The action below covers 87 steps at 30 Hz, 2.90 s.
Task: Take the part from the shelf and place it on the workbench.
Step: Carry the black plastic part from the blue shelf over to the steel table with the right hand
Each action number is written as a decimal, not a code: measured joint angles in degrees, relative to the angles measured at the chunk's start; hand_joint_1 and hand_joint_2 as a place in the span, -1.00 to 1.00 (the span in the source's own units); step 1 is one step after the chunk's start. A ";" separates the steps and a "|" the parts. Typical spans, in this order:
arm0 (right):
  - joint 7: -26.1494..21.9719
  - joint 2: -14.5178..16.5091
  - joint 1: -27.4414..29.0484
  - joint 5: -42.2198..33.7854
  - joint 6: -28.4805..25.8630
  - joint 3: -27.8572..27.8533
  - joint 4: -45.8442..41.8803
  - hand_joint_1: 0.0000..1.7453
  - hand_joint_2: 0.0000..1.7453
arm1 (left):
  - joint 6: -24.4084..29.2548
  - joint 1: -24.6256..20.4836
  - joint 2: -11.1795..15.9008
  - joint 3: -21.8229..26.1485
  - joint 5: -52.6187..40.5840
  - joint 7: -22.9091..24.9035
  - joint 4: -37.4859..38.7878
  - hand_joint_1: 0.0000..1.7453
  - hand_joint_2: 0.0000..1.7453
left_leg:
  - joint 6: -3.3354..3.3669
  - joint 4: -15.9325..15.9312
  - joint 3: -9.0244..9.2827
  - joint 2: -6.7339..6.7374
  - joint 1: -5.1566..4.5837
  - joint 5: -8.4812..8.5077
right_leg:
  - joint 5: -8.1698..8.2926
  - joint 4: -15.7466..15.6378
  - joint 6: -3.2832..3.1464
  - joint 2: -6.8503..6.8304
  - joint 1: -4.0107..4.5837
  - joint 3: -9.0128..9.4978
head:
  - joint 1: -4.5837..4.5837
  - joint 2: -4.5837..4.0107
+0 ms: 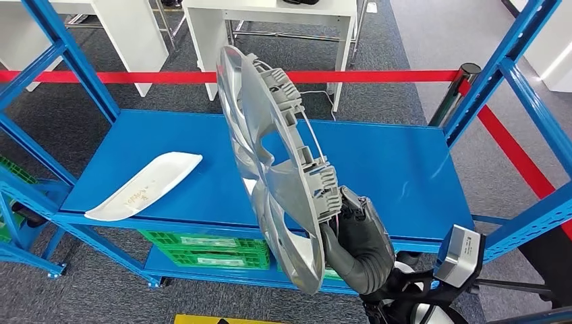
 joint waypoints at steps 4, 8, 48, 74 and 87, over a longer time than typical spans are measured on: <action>0.05 -0.13 0.24 0.00 -0.30 -0.16 0.00 1.00 1.00 | 0.01 0.00 -0.04 0.00 0.05 0.00 0.00 -1.00 1.00 | 0.99 -0.55 -1.61 0.37 0.30 1.98 | -6.44 6.45 1.13 0.06 -0.20 -2.30 | 0.41 0.00; 0.14 -0.31 0.76 0.00 -0.58 -0.29 0.02 1.00 1.00 | -0.01 0.03 -0.04 0.00 0.16 0.11 -0.01 -1.00 1.00 | 1.02 0.10 -4.25 0.53 0.24 3.42 | -10.06 14.18 1.73 0.05 -0.30 -2.43 | 0.62 0.00; 0.58 -0.37 2.56 -0.64 -3.21 -1.76 0.02 1.00 1.00 | 0.50 0.11 0.02 -0.02 1.59 0.17 -0.47 -1.00 1.00 | -1.95 3.43 -8.26 0.57 0.31 2.89 | -5.48 -0.57 -1.46 -0.22 -0.10 5.51 | 0.31 0.00; 1.13 -0.40 2.83 -0.79 -3.34 -1.78 0.32 1.00 1.00 | 0.49 -0.15 -0.02 -0.04 1.68 0.49 -0.50 -1.00 1.00 | -0.51 1.72 -7.28 1.14 -0.29 4.78 | -7.22 0.38 0.53 -0.20 0.00 7.02 | 0.36 0.00; 1.19 -0.36 2.99 -1.22 -3.35 -1.74 0.73 1.00 1.00 | 0.58 -0.04 0.03 -0.09 1.91 0.59 -0.50 -1.00 1.00 | -1.84 8.25 -1.71 0.59 0.00 -1.45 | -0.41 0.17 -2.15 -0.48 0.35 -1.20 | -0.31 0.00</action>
